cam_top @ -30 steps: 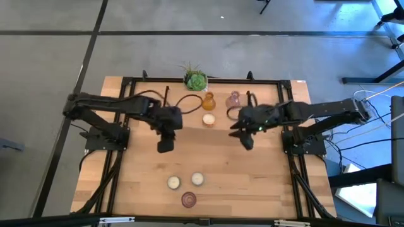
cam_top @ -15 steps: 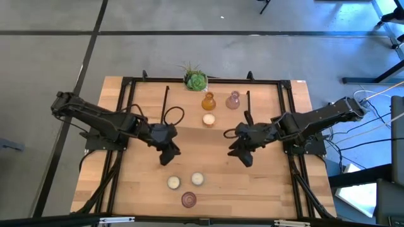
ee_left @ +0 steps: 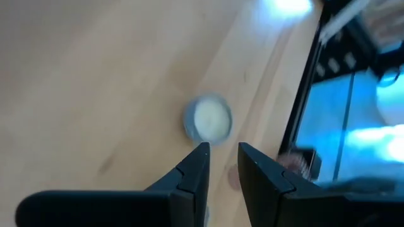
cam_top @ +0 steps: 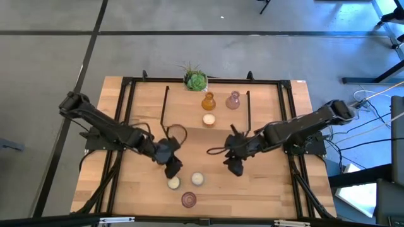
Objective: Pick & Place candle stick holders
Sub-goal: Put the right blue candle on the shelf aligned with the violet candle holder
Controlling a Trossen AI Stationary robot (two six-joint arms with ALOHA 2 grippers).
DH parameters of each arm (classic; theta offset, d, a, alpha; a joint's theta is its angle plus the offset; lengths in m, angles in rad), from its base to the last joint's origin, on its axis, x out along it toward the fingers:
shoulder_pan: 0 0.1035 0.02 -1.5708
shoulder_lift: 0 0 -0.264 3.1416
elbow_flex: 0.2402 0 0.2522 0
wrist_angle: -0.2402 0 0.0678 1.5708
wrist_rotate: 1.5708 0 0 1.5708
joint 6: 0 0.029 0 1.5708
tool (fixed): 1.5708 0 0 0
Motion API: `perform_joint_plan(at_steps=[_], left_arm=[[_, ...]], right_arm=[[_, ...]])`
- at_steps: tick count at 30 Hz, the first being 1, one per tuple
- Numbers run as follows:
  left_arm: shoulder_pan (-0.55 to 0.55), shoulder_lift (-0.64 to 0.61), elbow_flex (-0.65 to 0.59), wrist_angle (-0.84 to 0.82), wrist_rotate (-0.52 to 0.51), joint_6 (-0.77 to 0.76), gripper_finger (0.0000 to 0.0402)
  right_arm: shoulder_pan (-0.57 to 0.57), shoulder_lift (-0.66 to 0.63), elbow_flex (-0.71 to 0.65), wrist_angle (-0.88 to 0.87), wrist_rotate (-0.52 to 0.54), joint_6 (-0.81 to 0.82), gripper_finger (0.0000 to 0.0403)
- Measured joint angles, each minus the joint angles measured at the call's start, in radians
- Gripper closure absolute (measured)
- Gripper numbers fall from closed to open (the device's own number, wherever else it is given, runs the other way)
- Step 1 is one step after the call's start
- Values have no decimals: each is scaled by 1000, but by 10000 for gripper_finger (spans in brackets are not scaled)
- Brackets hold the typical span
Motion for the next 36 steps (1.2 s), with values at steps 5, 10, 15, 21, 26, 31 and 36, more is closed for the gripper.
perform_joint_plan(at_steps=[5, 10, 15, 21, 26, 31, 36], left_arm=[[-78, 103, 0, 18, 5, -24, 325], [-96, 209, 0, 69, -3, 5, 325], [-88, 285, 0, 92, 34, 96, 325], [-63, 345, 0, 240, 71, 186, 325], [-26, 380, 1, 298, 109, 210, 326], [-16, 388, 2, 298, 103, 232, 339], [-12, 406, 0, 274, 125, 241, 357]], right_arm=[[24, 64, 0, 84, 14, 105, 233], [46, 131, 0, 233, 23, 181, 233], [60, 198, 35, 188, 26, 206, 233], [71, 270, 100, 133, 18, 224, 233], [72, 312, 135, 129, 18, 211, 233], [72, 320, 138, 111, 42, 217, 233], [71, 320, 138, 105, 50, 230, 233]])
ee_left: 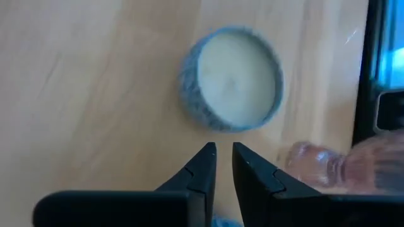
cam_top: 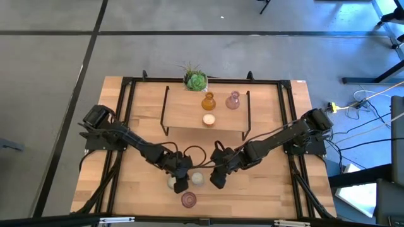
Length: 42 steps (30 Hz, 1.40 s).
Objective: Pick & Place candle stick holders
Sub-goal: Put the right blue candle on the shelf aligned with the violet candle holder
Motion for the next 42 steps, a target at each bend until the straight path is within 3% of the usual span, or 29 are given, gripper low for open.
perform_joint_plan(at_steps=[9, 16, 32, 37, 42], left_arm=[[-2, 93, 1, 89, 39, 6, 398], [6, 131, 2, 178, 39, 13, 399], [133, 131, 111, 177, 6, 173, 400], [116, 126, 129, 102, 14, 184, 399], [73, 121, 129, 24, -16, 160, 399]], right_arm=[[3, 0, 0, -21, 1, 40, 233], [5, 0, 0, -70, -49, 103, 233], [-3, -1, 0, -147, -57, 249, 233], [-2, -1, 0, -207, -76, 313, 226], [-6, 14, -1, -201, -76, 354, 192]])
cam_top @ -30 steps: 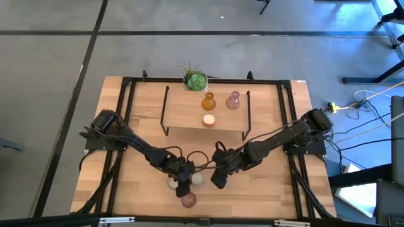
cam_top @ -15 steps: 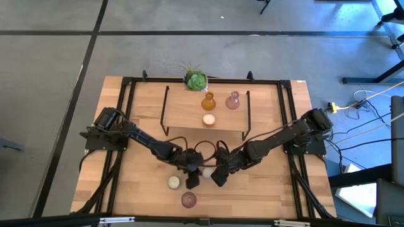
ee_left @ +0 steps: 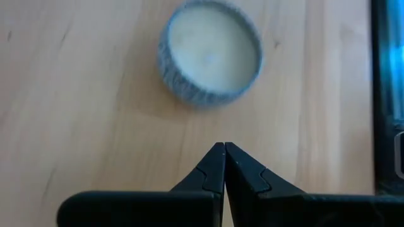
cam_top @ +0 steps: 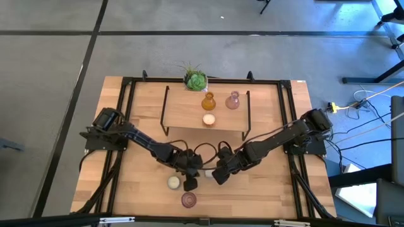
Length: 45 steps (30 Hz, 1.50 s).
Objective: Pick & Place candle stick holders
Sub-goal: Put the right blue candle on the shelf aligned with the violet candle holder
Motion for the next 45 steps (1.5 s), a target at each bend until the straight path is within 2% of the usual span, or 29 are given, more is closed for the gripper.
perform_joint_plan(at_steps=[2, 5, 9, 12, 15, 20, 30, 45], left_arm=[[-20, -7, 0, -31, -44, -16, 399], [-54, -38, 0, -62, -162, -42, 400], [-96, -96, 0, -165, -333, -79, 399], [-113, -137, 3, -213, -390, -94, 400], [-122, -155, 1, -260, -396, -105, 399], [-128, -171, 0, -314, -400, -136, 399], [-166, -218, -1, -392, -509, -189, 399], [-165, -242, -1, -415, -526, -189, 399]], right_arm=[[-4, 15, 0, 18, -2, -1, 176], [-9, 38, 0, 41, -5, -2, 159], [-14, 71, 0, 59, -19, -1, 154], [-22, 82, -1, 68, -10, 0, 158], [-32, 80, -1, 65, 26, -1, 165], [-56, 92, -1, 73, 27, -6, 178], [-57, 105, -1, 83, 23, -10, 202], [-60, 105, -1, 53, 2, -9, 272]])
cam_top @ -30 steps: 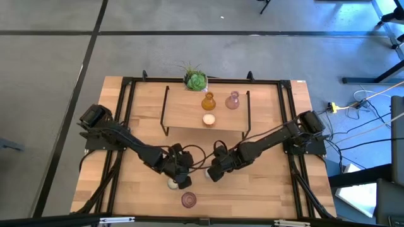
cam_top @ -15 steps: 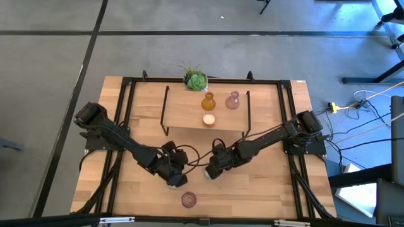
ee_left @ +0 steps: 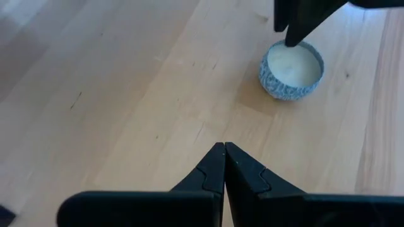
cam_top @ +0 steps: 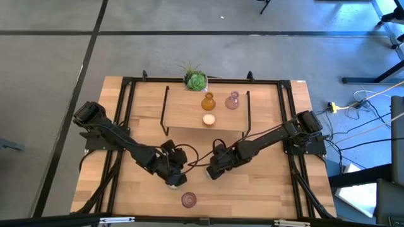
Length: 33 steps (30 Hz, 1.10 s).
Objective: Pick & Place candle stick holders
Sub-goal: Put the right blue candle on the shelf aligned with the violet candle holder
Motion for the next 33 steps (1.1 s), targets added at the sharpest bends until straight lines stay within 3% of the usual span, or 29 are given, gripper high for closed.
perform_joint_plan(at_steps=[20, 33], left_arm=[[0, -3, 0, -11, -3, -8, 399], [0, -3, 0, -11, -2, -8, 400]], right_arm=[[0, 0, 0, -81, -36, 19, 277], [0, 0, 0, -88, -71, 23, 366]])
